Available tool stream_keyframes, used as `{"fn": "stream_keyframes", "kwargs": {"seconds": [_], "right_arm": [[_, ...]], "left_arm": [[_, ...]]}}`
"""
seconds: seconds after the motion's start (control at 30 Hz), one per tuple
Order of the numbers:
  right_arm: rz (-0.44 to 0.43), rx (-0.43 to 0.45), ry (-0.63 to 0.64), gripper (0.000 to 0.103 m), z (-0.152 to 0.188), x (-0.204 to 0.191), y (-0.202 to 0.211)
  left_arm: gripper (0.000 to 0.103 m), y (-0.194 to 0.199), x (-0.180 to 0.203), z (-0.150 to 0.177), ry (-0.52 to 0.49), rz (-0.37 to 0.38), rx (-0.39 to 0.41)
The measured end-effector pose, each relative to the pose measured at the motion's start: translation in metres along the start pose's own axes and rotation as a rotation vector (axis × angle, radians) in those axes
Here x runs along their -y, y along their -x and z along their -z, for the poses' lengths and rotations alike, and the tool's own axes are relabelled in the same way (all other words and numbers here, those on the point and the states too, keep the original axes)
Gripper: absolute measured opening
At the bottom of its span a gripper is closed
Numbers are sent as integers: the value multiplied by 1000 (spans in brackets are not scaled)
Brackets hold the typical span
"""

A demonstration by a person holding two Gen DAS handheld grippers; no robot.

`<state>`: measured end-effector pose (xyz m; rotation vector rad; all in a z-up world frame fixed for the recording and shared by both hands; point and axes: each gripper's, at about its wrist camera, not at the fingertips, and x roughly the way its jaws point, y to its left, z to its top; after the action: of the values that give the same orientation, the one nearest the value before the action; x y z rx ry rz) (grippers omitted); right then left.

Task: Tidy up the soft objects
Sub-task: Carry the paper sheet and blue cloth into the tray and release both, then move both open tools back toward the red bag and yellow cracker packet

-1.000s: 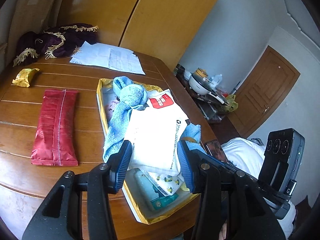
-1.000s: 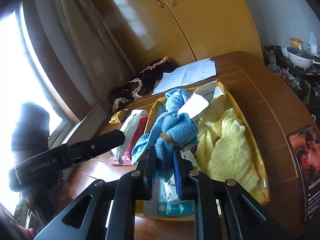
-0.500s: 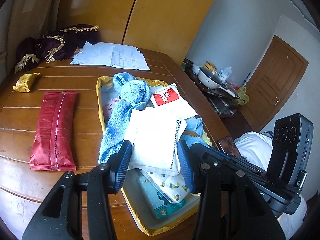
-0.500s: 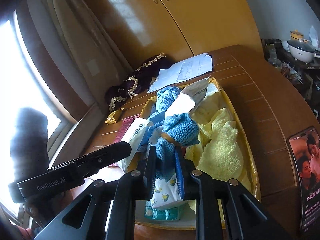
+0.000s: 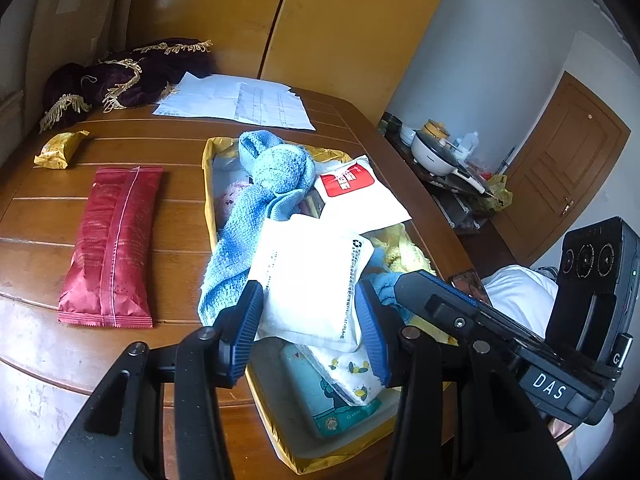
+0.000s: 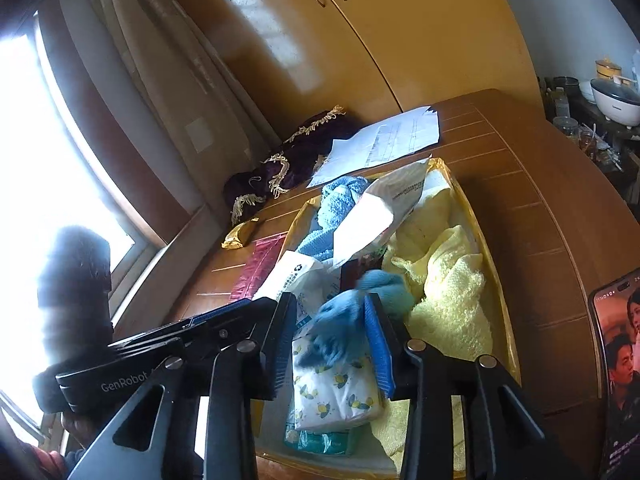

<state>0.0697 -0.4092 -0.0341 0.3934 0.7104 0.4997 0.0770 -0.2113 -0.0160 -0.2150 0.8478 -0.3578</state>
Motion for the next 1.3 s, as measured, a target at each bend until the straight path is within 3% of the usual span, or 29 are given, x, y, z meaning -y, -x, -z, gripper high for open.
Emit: {"fn": "stream_keyframes", "kwargs": {"seconds": [0.13, 0.3, 0.43, 0.8, 0.9, 1.0, 1.13, 1.3], "right_arm": [[-26, 14, -9, 47, 2, 1, 5], [-58, 40, -4, 60, -3, -3, 10], [-91, 62, 0, 72, -5, -10, 12], [-67, 70, -17, 82, -8, -11, 11], [-74, 86, -6, 83, -13, -17, 7], [-134, 77, 15, 88, -18, -26, -4], [-251, -1, 54, 88, -26, -45, -31], [-325, -88, 147, 88, -26, -74, -59]], "left_arm": [[50, 5, -3, 4, 27, 36, 15], [53, 17, -11, 7, 54, 82, 46], [64, 27, -14, 5, 80, 115, 94], [65, 30, -33, -3, 124, 138, 138], [65, 35, -51, -3, 173, 113, 164], [65, 45, -70, 2, 233, 73, 199], [65, 60, -91, 11, 283, -17, 248], [65, 74, -111, 17, 306, -110, 266]]}}
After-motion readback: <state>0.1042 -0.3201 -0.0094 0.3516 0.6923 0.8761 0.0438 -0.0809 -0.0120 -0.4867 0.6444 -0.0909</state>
